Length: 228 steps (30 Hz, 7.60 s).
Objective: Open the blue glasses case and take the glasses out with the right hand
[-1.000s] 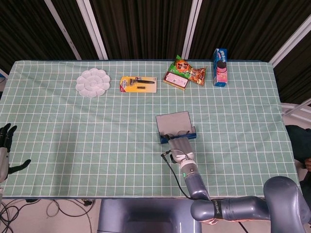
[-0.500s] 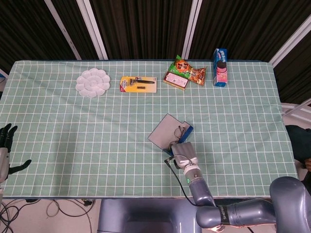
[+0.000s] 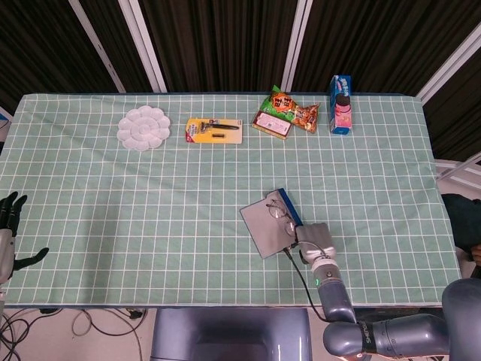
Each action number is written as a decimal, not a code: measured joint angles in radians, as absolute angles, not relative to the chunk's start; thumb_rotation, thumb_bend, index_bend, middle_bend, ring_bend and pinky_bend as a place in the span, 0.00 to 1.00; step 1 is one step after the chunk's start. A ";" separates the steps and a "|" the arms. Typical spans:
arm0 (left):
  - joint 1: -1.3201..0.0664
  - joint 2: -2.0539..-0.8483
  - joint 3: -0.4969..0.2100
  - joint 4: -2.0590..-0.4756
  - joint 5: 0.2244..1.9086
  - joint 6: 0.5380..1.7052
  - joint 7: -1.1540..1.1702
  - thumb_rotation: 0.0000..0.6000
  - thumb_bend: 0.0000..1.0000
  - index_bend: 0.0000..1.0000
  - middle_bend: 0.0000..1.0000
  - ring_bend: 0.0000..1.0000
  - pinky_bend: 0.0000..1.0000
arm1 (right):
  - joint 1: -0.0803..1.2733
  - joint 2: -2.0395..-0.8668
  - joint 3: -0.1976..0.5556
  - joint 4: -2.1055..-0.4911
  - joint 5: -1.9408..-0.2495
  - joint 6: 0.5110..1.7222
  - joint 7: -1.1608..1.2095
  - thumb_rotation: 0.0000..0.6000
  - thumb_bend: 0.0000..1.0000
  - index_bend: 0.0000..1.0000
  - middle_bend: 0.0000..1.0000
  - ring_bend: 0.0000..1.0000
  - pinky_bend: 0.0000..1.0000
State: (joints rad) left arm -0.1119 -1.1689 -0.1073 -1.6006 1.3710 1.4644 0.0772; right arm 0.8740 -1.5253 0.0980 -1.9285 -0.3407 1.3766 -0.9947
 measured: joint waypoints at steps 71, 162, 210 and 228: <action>-0.102 -1.179 -0.122 -1.586 1.359 1.499 0.105 1.00 0.02 0.00 0.00 0.00 0.00 | 0.850 -1.480 0.264 -1.844 -0.356 1.416 -0.997 1.00 0.30 0.27 0.96 1.00 0.93; -0.097 -1.235 -0.141 -1.501 1.355 1.528 0.153 1.00 0.02 0.00 0.00 0.00 0.00 | 0.991 -1.546 0.277 -1.432 -0.111 1.015 -0.805 1.00 0.50 0.45 0.98 1.00 0.94; -0.098 -1.231 -0.143 -1.506 1.350 1.521 0.146 1.00 0.02 0.00 0.00 0.00 0.00 | 0.995 -1.555 0.277 -1.461 -0.102 1.043 -0.831 1.00 0.51 0.42 0.98 1.00 0.94; -0.098 -1.230 -0.143 -1.508 1.349 1.520 0.141 1.00 0.02 0.00 0.00 0.00 0.00 | 0.997 -1.554 0.278 -1.460 -0.101 1.044 -0.839 1.00 0.56 0.51 0.98 1.00 0.94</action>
